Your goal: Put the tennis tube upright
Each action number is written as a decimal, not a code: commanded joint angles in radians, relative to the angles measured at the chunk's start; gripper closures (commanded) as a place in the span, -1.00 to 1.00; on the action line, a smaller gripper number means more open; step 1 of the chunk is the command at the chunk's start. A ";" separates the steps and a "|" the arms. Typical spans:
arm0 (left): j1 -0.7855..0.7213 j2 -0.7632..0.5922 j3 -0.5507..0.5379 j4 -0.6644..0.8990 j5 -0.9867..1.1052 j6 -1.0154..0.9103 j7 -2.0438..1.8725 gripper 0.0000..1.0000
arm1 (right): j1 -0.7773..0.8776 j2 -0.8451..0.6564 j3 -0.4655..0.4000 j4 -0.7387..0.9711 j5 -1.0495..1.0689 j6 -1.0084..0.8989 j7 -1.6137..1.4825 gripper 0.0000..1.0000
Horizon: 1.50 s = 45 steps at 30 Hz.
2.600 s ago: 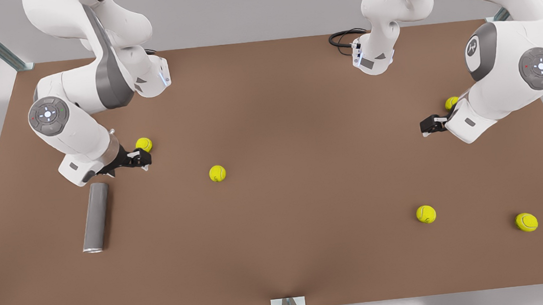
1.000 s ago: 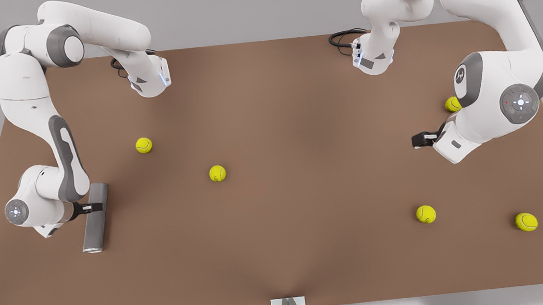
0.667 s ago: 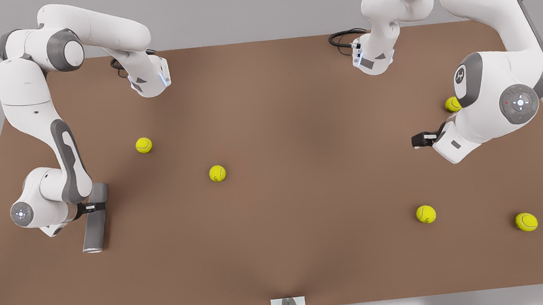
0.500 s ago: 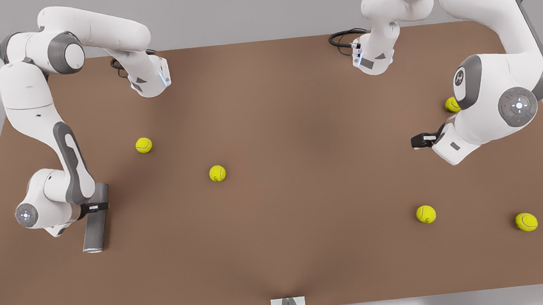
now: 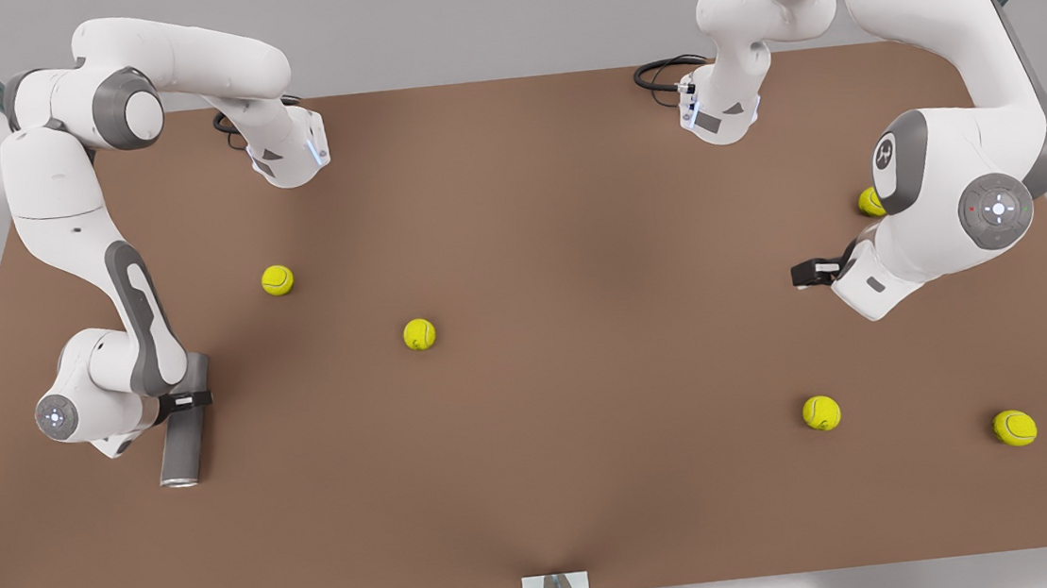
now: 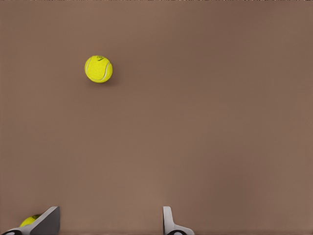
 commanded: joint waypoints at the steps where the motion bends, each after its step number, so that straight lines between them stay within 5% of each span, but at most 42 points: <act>1: 0.000 0.000 0.000 0.000 0.000 -0.001 0.000 -1.00 | 0.000 0.001 0.000 0.000 0.000 0.000 0.000 -0.66; 5: 0.002 0.000 0.000 0.000 0.000 0.001 0.000 -1.00 | 0.002 0.001 0.000 0.000 0.002 0.000 0.001 -0.50; 18: 0.002 0.003 0.000 0.000 0.000 -0.001 0.000 -1.00 | 0.037 -0.013 0.017 0.020 0.008 -0.034 0.008 -0.51; 24: 0.005 0.003 0.000 0.000 -0.003 0.002 -0.005 -1.00 | 0.044 -0.015 0.161 0.080 0.003 -0.080 0.014 -0.52; 45: 0.009 -0.022 0.002 0.005 -0.003 -0.007 -0.008 -1.00 | 0.432 -0.011 0.178 0.219 -0.067 -0.063 0.001 -0.56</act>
